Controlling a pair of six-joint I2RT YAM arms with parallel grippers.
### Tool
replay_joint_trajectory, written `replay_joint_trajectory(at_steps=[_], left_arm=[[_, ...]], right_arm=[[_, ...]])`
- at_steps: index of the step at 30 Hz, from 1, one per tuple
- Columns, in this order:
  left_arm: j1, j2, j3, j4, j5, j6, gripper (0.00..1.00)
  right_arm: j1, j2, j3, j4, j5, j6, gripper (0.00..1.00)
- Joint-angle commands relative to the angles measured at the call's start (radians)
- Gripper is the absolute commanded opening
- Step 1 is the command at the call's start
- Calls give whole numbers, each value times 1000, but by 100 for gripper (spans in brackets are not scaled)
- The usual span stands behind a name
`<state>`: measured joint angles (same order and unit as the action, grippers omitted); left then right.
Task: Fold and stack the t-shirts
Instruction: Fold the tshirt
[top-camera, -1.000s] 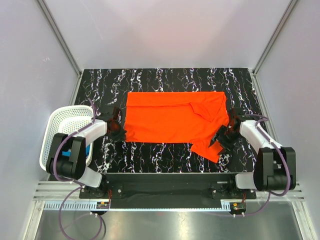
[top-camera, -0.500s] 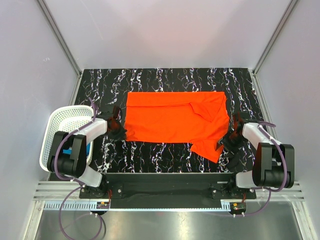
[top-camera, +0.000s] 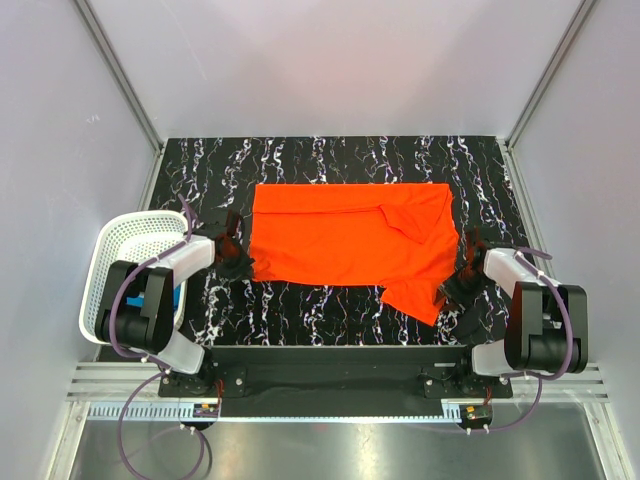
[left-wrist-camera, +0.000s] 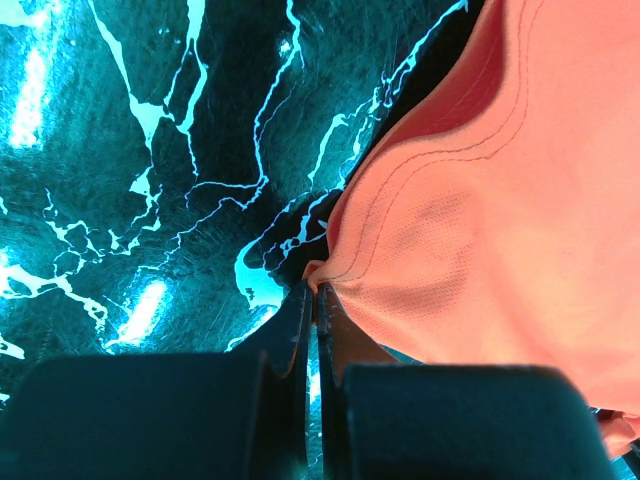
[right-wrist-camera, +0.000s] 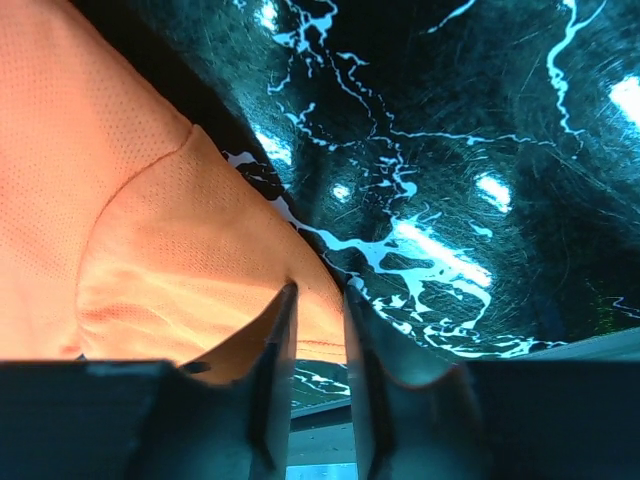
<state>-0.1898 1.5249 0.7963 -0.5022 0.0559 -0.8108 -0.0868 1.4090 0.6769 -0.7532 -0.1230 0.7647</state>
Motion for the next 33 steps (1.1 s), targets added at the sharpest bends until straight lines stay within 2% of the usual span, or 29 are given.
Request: replay_joint_trajectory(at_steps=[1,8,15,20,25,33], left_arm=[[4,-6,4,17,7,13,0],[4,-31,-9,17,5,13,0],[4,-61,-19,1,2,18,0],[3,-86,-38,-9,7,15,0],[6,-138,-75,-45,-22,-10,0],[9,-195,-97,-117,-21,1,0]], right_arm=[[2,30,-22,118,2,59,26],[2,47,-46,161,31,77,18],[2,-30,-36,118,22,56,1],[2,-139,-23,-18,54,44,0],[2,-235,-39,-66,63,30,0],[2,-295,-16,-104,82,-1,0]])
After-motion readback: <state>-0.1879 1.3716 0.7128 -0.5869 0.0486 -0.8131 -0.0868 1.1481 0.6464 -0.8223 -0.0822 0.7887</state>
